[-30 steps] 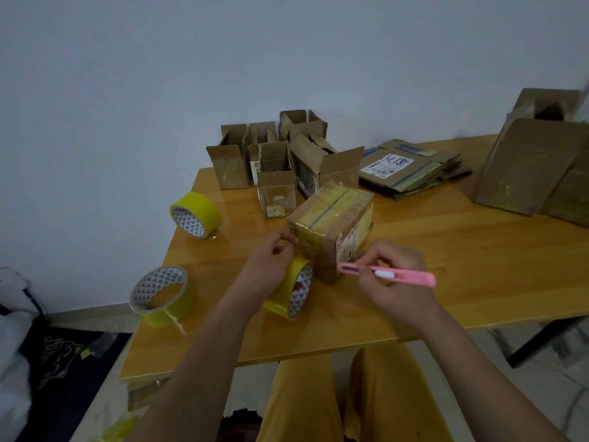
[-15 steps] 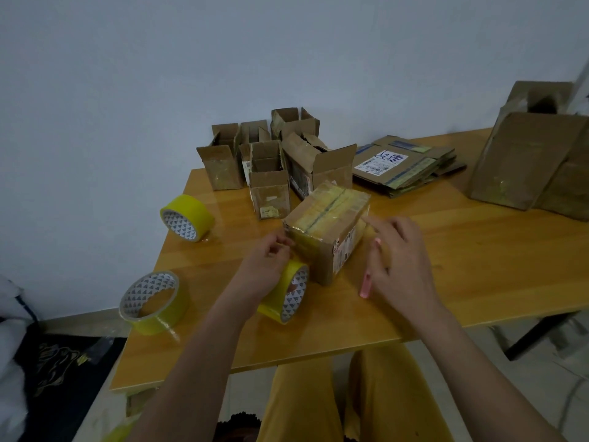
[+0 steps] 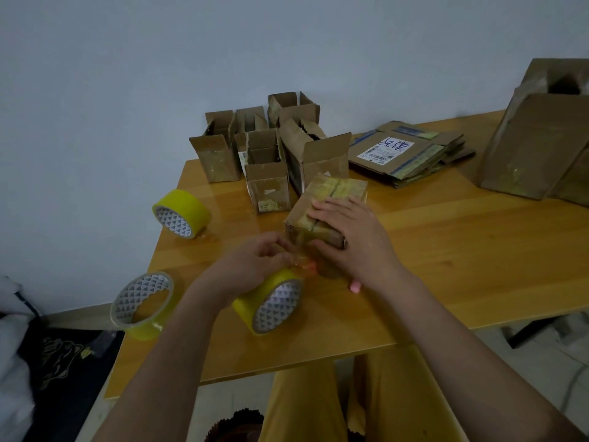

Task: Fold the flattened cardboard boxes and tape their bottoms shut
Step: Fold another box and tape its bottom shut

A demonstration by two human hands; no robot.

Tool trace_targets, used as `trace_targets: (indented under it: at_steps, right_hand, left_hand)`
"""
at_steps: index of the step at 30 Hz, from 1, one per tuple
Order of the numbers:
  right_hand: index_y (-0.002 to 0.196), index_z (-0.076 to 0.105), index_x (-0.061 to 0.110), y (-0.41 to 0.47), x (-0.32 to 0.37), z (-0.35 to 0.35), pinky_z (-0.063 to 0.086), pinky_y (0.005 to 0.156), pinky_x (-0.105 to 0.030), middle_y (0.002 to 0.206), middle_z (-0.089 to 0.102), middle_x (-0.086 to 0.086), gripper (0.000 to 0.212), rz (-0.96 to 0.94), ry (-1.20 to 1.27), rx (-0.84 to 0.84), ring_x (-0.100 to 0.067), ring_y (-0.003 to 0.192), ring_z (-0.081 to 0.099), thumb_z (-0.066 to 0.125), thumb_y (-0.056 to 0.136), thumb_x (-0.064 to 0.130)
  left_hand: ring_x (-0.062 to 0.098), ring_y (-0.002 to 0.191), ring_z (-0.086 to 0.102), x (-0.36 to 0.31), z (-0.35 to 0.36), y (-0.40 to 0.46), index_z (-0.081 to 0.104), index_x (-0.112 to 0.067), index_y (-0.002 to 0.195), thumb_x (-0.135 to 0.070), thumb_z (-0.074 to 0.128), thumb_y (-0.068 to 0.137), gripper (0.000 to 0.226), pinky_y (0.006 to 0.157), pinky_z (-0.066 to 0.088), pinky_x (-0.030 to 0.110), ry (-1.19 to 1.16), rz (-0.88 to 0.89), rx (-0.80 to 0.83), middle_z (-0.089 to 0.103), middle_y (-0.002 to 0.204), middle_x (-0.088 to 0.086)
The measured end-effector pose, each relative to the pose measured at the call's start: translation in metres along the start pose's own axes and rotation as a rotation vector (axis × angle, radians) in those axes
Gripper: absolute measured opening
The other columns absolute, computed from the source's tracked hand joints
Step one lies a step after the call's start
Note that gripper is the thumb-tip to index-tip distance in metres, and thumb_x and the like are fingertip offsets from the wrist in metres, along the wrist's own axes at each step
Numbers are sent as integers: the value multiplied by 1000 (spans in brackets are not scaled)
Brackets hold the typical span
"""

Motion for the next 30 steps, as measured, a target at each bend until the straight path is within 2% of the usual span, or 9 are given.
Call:
trace_targets:
  at_steps: [5, 10, 15, 17, 19, 21, 24, 27, 30]
  right_hand:
    - [116, 64, 24, 3, 6, -1, 22, 119, -42, 127, 63, 5, 51, 64, -65, -80, -15, 122, 54, 56, 81, 59]
    - [96, 62, 21, 9, 24, 9, 31, 111, -42, 101, 66, 2, 41, 114, -189, -171, -19, 101, 60, 76, 73, 52]
    - [125, 57, 23, 0, 24, 4, 25, 116, -41, 137, 53, -1, 55, 106, -203, -135, -23, 129, 42, 67, 82, 55]
    - [124, 59, 17, -14, 36, -2, 30, 105, -30, 136, 51, -6, 46, 67, -118, -319, -28, 123, 43, 66, 88, 45]
    - [105, 65, 11, -34, 51, -1, 37, 87, -19, 110, 59, -6, 26, 12, 7, -448, -22, 100, 52, 63, 92, 33]
    - [104, 64, 12, -48, 67, 6, 46, 75, -19, 97, 59, 3, 28, 99, 213, -297, -11, 88, 55, 57, 95, 38]
    - [124, 59, 17, -51, 76, 18, 50, 73, -13, 99, 61, 14, 51, 441, 578, 11, 3, 90, 60, 58, 89, 54]
    - [100, 71, 14, -51, 74, 23, 43, 59, -9, 75, 63, 15, 24, 505, 689, 2, 8, 70, 59, 66, 90, 36]
    - [76, 69, 13, -55, 74, 22, 39, 51, -12, 62, 60, 8, 20, 521, 629, -74, 2, 57, 56, 67, 92, 26]
  left_hand:
    - [11, 83, 62, 6, -9, -4, 68, -24, 95, -21, 59, 96, 10, 76, 47, 26, 73, 9, 5, 71, 94, 1]
    - [10, 85, 62, 8, -7, -8, 68, -24, 97, -24, 58, 96, 10, 80, 49, 27, 59, 21, -14, 70, 95, 0]
    - [5, 87, 59, 13, -8, -18, 67, -24, 101, -28, 56, 97, 13, 75, 45, 21, 60, 60, -58, 67, 98, -4]
    - [2, 91, 57, 13, -6, -20, 67, -26, 101, -28, 54, 98, 13, 78, 43, 20, 101, 87, -74, 65, 99, -7]
    - [2, 94, 57, 12, -5, -22, 67, -27, 100, -28, 53, 99, 14, 82, 44, 22, 124, 105, -94, 65, 99, -8]
    - [4, 94, 58, 12, -5, -23, 67, -27, 96, -27, 53, 98, 14, 85, 45, 26, 130, 141, -96, 65, 99, -8]
    - [9, 106, 50, 11, -2, -26, 67, -28, 90, -30, 56, 96, 12, 92, 41, 27, 164, 183, -82, 51, 114, -4]
    - [11, 121, 38, 9, 3, -31, 67, -38, 95, -38, 57, 93, 10, 90, 37, 18, 224, 220, -115, 37, 122, -1]
    - [12, 98, 52, 8, 3, -42, 40, -52, 131, -60, 51, 80, 53, 74, 44, 9, 152, 257, -249, 36, 122, -2]
Point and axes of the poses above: each hand's wrist, its own y-axis towards the middle knuckle, its own z-axis out of the palm, x = y × z, the point moved 1 cm from there along y, towards the middle knuckle
